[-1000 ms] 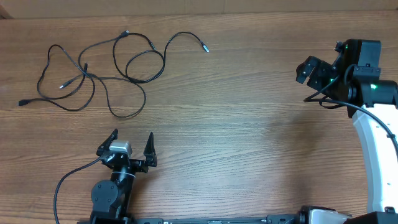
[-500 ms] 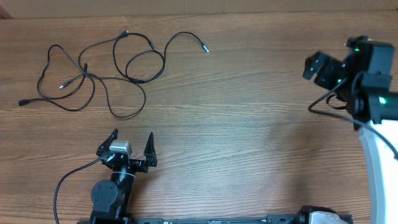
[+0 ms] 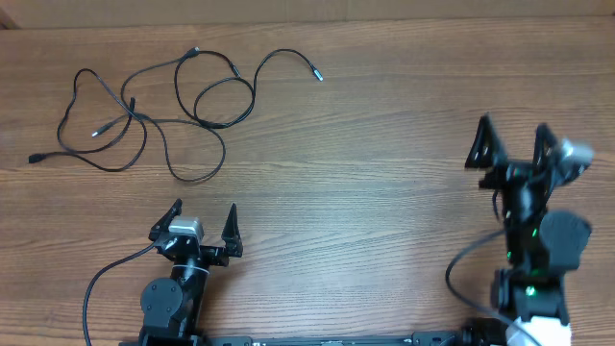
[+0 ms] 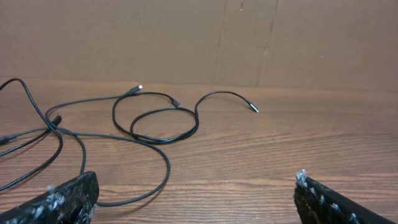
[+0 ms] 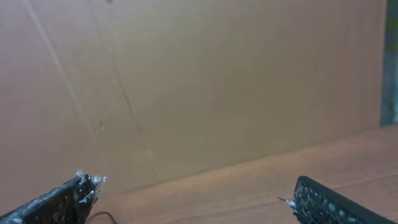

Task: Untangle cables

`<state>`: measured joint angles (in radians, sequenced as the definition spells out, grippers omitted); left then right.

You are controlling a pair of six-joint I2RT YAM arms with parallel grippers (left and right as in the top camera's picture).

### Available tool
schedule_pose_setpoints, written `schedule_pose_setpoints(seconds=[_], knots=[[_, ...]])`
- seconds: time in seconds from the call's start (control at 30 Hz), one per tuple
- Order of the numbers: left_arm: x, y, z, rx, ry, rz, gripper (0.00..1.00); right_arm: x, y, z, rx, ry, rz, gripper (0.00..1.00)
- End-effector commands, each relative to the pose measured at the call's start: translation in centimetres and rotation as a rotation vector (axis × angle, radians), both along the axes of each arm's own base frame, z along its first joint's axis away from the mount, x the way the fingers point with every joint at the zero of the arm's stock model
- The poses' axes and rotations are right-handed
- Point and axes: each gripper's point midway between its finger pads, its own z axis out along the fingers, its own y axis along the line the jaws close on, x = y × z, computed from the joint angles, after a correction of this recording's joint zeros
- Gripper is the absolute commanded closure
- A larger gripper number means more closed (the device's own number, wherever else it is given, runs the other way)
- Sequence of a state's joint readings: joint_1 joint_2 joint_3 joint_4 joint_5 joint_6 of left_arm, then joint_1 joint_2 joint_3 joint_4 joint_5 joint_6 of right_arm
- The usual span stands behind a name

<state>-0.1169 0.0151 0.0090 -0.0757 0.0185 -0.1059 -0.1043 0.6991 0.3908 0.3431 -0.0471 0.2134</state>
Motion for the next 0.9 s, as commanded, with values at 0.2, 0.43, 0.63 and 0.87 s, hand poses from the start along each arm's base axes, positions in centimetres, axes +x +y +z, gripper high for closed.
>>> schedule_pose_setpoints(seconds=[0.2,0.43,0.63,0.87], knots=[[0.0,0.2,0.0,-0.013,-0.002,0.013,0.0,-4.4,0.4,-7.4,-0.067,-0.015,-0.01,0.0],[0.0,0.2,0.0,-0.013,-0.002,0.013,0.0,-5.4,0.3,-11.1,-0.056,0.095,-0.018,0.0],[0.0,0.2,0.0,-0.013,-0.002,0.013,0.0,-6.5,1.0,-13.1,-0.063,0.17,0.004,0.0],[0.0,0.2,0.0,-0.013,-0.002,0.013,0.0,-6.7,2.6,-11.9,-0.152,0.115,0.061,0.0]])
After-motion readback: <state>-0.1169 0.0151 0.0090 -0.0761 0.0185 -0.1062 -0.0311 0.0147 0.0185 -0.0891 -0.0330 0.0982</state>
